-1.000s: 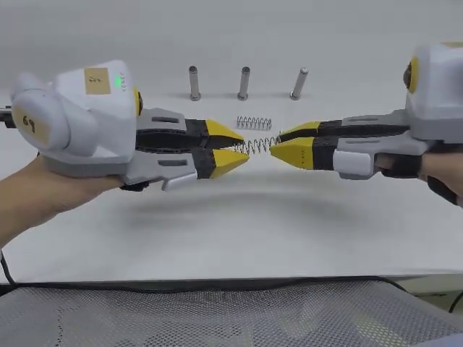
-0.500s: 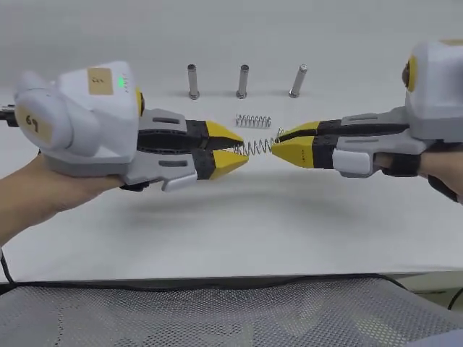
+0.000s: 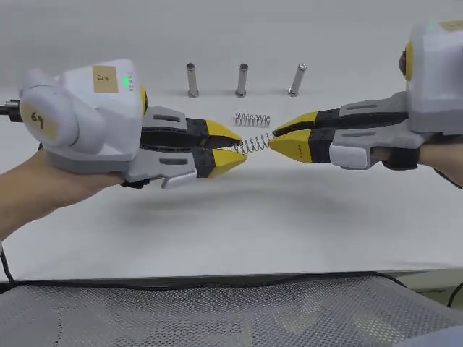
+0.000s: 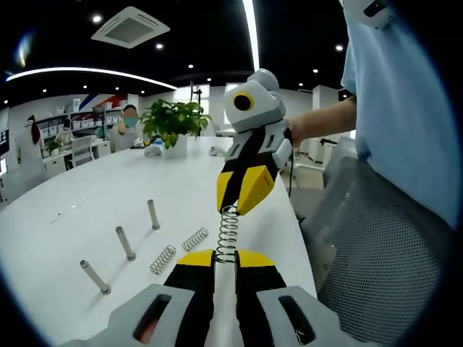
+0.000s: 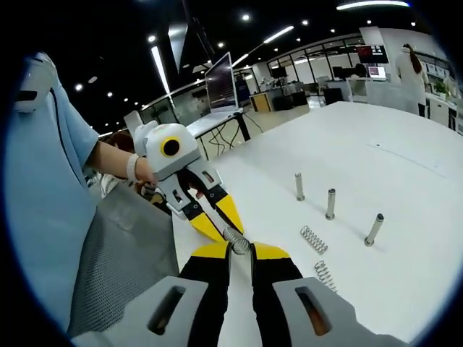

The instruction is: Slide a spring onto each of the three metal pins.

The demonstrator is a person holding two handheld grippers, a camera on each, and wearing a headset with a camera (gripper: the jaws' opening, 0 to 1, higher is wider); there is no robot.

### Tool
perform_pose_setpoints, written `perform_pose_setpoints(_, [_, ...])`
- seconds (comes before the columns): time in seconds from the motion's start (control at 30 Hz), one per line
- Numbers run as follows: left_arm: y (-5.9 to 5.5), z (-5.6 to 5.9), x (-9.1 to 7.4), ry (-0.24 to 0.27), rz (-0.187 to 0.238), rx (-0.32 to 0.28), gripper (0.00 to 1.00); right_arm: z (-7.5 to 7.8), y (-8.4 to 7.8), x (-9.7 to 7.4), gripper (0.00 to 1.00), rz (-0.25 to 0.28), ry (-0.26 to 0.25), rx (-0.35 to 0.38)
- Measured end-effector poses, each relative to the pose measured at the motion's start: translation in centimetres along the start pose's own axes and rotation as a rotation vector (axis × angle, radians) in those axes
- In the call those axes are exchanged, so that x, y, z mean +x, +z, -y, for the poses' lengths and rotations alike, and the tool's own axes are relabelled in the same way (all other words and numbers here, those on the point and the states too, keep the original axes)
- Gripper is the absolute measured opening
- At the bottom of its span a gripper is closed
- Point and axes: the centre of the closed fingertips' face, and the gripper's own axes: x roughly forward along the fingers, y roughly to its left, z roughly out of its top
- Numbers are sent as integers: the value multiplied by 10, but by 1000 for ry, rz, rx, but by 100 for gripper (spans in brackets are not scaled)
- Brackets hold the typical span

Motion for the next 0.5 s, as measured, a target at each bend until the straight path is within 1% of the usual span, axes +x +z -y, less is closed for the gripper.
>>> perform_pose_setpoints(0.1, [0, -1, 1, 4, -8, 9, 2, 0, 1, 0, 8, -20, -14, -25])
perform_pose_setpoints(0.17, [0, 0, 2, 4, -22, 23, 2, 0, 0, 0, 8, -40, -25, -38])
perform_pose_setpoints(0.4, [-3, 1, 5, -5, -57, 59, 2, -4, 3, 1, 8, -88, -52, -110])
perform_pose_setpoints(0.43, [-3, 1, 5, -5, -63, 64, 2, -3, 3, 1, 8, -104, -64, -126])
perform_pose_setpoints(0.5, [-4, 1, 6, -5, -71, 75, 2, -6, 4, 2, 8, -113, -69, -145])
